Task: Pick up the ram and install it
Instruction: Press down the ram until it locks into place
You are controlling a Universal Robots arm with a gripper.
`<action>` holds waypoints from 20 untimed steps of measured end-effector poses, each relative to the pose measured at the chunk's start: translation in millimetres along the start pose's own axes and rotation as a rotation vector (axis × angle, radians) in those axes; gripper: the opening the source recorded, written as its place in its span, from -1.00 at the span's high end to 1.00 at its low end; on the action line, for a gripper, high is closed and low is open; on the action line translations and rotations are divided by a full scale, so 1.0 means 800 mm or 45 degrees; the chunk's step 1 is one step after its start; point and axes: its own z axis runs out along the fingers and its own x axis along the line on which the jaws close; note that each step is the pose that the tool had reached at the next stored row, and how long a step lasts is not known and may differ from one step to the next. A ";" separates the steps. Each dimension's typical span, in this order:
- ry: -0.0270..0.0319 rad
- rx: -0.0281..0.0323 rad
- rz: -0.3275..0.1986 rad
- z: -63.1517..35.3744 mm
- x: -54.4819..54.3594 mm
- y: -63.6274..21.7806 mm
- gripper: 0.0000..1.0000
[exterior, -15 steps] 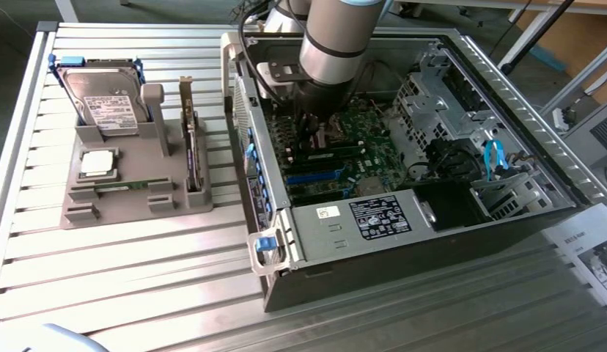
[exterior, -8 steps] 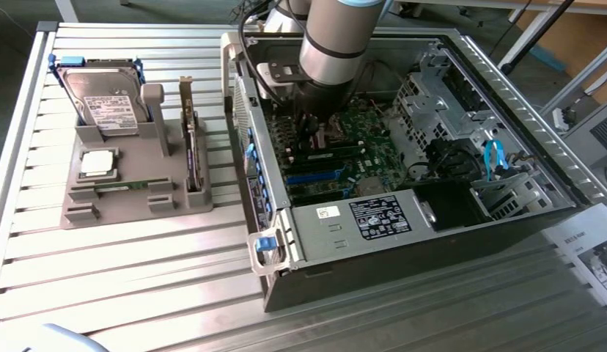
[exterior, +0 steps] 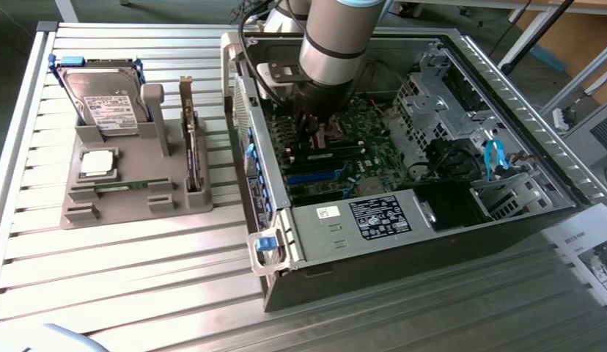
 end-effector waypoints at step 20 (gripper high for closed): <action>-0.0005 0.0004 0.000 0.000 0.000 0.000 0.80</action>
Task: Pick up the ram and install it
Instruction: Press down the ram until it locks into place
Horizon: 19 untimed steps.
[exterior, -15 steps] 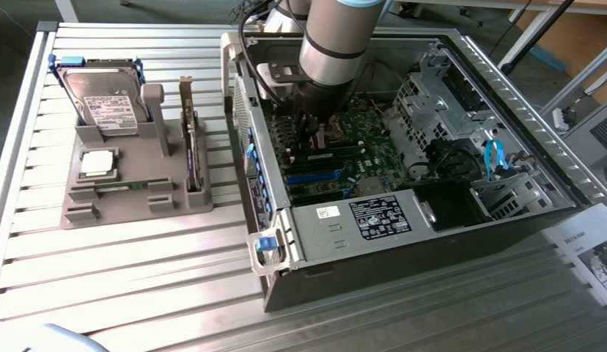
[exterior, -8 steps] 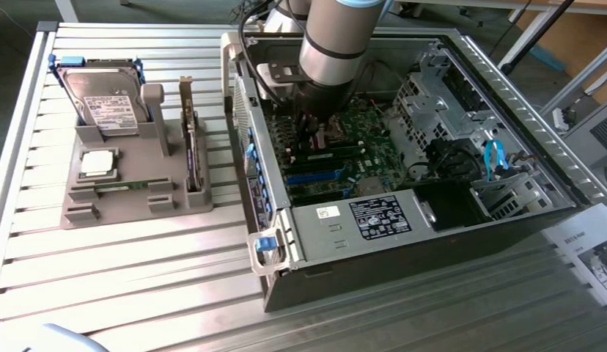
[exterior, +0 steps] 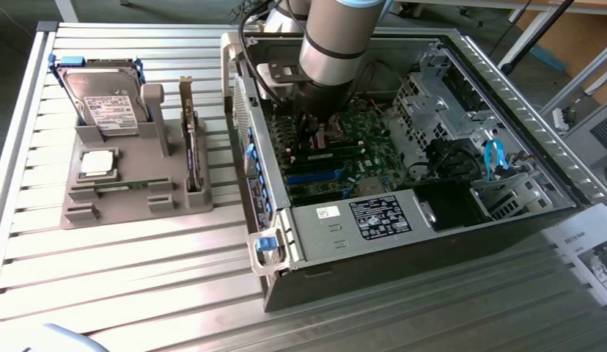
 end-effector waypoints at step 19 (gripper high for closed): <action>0.0033 -0.0003 0.000 -0.042 -0.002 0.000 0.80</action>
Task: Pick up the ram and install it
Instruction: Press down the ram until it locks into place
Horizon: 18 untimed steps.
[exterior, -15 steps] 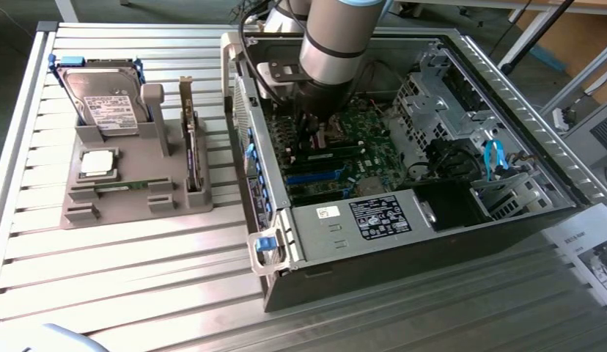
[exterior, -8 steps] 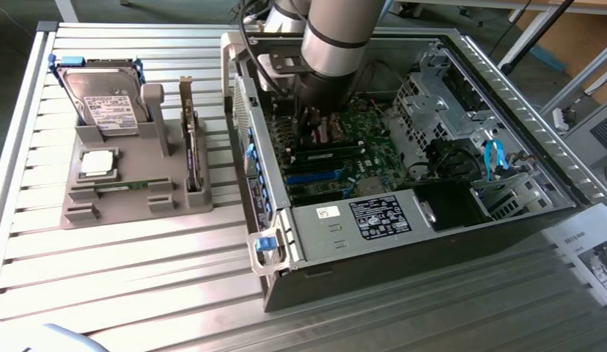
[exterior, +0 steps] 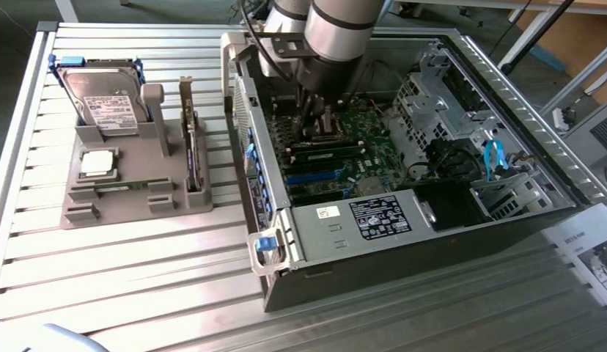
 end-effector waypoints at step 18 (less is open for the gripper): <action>0.0095 0.0000 0.000 -0.070 -0.003 -0.023 0.80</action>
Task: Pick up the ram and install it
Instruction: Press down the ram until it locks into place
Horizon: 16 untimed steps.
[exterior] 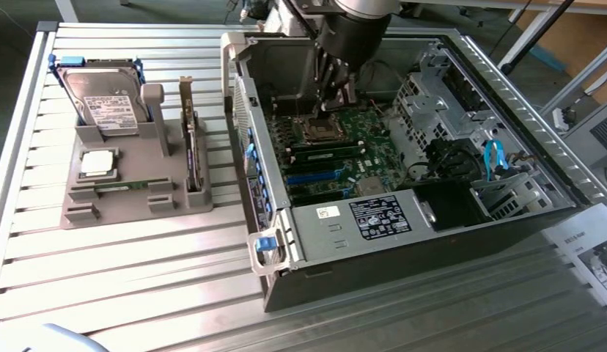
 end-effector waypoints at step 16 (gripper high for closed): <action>0.0000 -0.0004 0.000 0.000 0.000 -0.038 0.80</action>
